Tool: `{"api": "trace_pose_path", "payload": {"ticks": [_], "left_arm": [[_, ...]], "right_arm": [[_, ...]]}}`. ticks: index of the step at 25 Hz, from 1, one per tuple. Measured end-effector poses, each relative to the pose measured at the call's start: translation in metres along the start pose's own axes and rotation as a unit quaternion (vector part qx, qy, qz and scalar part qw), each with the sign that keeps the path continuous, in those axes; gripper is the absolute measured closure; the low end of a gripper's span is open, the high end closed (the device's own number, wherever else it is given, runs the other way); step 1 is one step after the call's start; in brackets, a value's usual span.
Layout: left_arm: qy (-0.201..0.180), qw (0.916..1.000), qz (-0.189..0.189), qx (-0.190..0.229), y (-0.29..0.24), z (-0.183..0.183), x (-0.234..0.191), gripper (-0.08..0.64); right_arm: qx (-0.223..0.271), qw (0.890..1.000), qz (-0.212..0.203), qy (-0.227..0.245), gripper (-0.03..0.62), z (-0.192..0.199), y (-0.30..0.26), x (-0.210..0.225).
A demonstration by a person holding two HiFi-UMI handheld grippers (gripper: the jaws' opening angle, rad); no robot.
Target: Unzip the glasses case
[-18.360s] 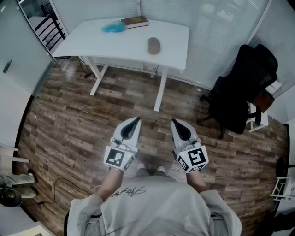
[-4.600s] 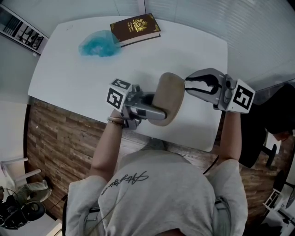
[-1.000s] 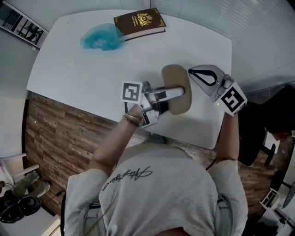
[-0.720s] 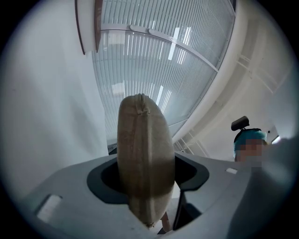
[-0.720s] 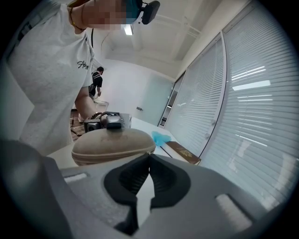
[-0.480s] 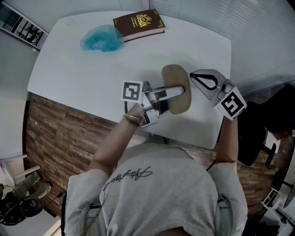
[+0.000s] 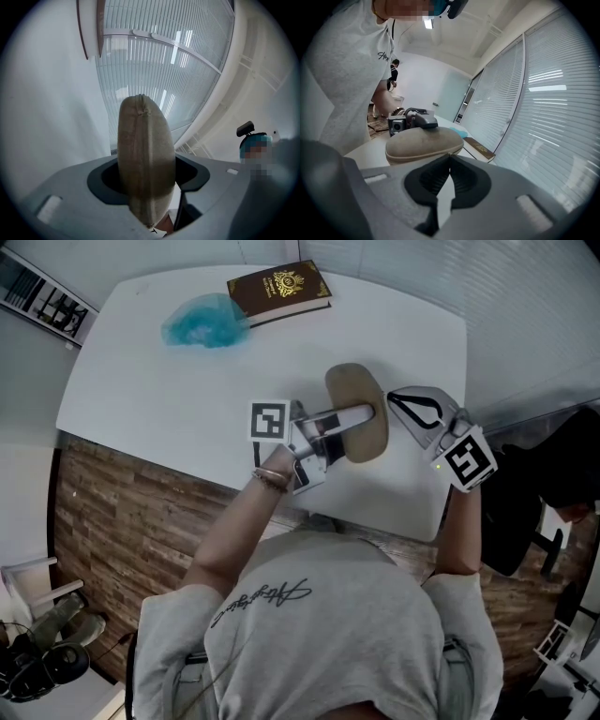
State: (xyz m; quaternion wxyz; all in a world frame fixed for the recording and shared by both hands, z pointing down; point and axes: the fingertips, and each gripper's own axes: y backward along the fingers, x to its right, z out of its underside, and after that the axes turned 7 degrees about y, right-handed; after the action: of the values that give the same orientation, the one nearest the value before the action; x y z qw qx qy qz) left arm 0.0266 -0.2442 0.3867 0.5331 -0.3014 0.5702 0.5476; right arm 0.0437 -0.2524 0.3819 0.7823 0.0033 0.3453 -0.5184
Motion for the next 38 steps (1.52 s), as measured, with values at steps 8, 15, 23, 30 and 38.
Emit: {"api": "trace_pose_path", "payload": {"ticks": [8,15,23,30,38], "left_arm": [[0.001,1.0,-0.004,0.004,-0.001,-0.002,0.0,0.275],[0.006,0.9998,-0.007,0.019,0.001,-0.012,0.002,0.275],[0.025,0.9991,-0.005,0.036,0.003,-0.02,0.001,0.275],[0.023,0.999,-0.012,0.036,-0.001,-0.023,-0.002,0.275],[0.024,0.9985,-0.017,0.047,-0.004,-0.028,-0.005,0.275]], "right_arm": [[0.008,1.0,0.007,-0.01,0.589,0.0,0.008,-0.007],[0.012,1.0,0.01,-0.019,0.589,0.001,0.012,-0.017],[0.02,0.999,0.019,-0.041,0.589,0.0,0.018,-0.029],[0.019,0.998,0.04,-0.05,0.589,0.002,0.023,-0.033],[0.025,0.996,0.052,-0.074,0.589,0.004,0.029,-0.046]]}}
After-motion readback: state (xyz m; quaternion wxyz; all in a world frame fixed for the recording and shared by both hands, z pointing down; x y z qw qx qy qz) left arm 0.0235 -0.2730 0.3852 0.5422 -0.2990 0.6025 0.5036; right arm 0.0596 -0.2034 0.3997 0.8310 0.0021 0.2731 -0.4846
